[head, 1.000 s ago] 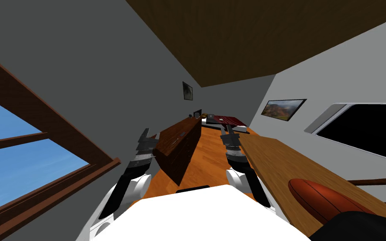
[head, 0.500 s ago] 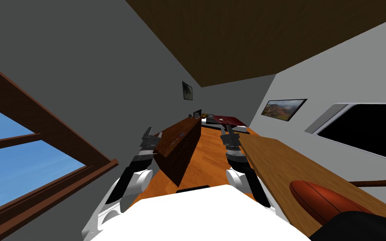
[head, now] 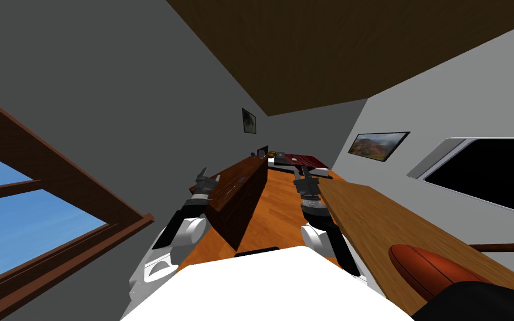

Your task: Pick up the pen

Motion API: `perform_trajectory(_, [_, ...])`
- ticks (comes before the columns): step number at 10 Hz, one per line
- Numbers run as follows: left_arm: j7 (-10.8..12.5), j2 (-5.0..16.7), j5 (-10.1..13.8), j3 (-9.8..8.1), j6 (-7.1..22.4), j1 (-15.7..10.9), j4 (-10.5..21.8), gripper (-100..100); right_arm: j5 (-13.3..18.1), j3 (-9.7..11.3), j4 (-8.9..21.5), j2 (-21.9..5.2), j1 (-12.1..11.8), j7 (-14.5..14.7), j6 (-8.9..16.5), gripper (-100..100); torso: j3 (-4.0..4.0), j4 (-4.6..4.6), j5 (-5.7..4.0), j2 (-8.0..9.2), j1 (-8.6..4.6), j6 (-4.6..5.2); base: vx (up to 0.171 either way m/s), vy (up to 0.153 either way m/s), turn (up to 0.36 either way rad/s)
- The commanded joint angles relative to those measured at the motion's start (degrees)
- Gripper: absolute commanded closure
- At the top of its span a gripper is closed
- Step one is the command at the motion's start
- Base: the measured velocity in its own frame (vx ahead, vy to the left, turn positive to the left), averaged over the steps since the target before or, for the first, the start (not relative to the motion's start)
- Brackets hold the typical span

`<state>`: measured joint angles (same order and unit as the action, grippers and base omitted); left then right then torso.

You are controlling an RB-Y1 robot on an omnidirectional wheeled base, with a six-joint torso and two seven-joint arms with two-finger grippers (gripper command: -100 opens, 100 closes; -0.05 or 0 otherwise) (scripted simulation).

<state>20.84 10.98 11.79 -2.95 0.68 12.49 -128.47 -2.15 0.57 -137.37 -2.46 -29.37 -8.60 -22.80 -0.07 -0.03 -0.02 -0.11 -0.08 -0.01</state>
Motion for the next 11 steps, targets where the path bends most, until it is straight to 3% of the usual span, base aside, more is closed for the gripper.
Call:
perform_trajectory(1, [2.0,0.8,2.4,-0.40,2.9,-2.3,1.4,-100,0.0,0.0,0.0,0.0,0.0,0.0,0.0,0,0.00,0.00,0.00,0.00,0.00,0.00,0.020,-0.020,0.000])
perform_trajectory(2, [2.0,0.8,2.4,-0.40,4.0,-2.3,1.4,-100,0.0,0.0,0.0,0.0,0.0,0.0,0.0,0,0.00,0.00,0.00,0.00,0.00,0.01,0.021,-0.016,-0.003])
perform_trajectory(3, [3.7,1.4,4.5,-0.65,6.0,-4.3,2.5,-100,0.0,0.0,0.0,0.0,0.0,0.0,0.0,0,0.01,0.00,0.00,0.02,0.02,0.00,0.026,-0.015,0.001])
perform_trajectory(4, [3.7,1.4,4.5,-0.65,7.2,-4.3,2.5,-100,0.0,0.0,0.0,0.0,0.0,0.0,0.0,0,0.00,0.00,0.00,0.00,0.02,0.00,0.023,-0.016,-0.001])
perform_trajectory(5, [5.4,2.0,6.5,-0.89,9.3,-6.2,3.5,-100,0.0,0.0,0.0,0.0,0.0,0.0,0.0,0,0.01,0.00,0.01,0.01,0.02,0.00,0.029,-0.024,0.000])
perform_trajectory(6, [5.4,2.0,6.5,-0.89,10.5,-6.2,3.5,-100,0.0,0.0,0.0,0.0,0.0,0.0,0.0,0,0.00,0.00,0.00,-0.01,-0.01,0.00,0.026,-0.022,0.000])
perform_trajectory(7, [7.1,2.7,8.5,-1.11,12.4,-8.1,4.7,-100,0.0,0.0,0.0,0.0,0.0,0.0,0.0,0,0.00,0.00,0.00,0.00,-0.01,0.00,0.032,-0.022,0.000])
perform_trajectory(8, [7.1,2.7,8.5,-1.11,13.8,-8.1,4.7,-100,0.0,0.0,0.0,0.0,0.0,0.0,0.0,0,-0.01,0.00,0.00,-0.02,-0.01,0.00,0.024,-0.016,0.000])
perform_trajectory(11, [10.6,4.1,12.2,-1.51,19.0,-11.6,7.2,-100,0.0,0.0,0.0,0.0,0.0,0.0,0.0,0,-0.01,-0.01,0.00,-0.01,0.01,0.00,0.030,-0.020,0.000])
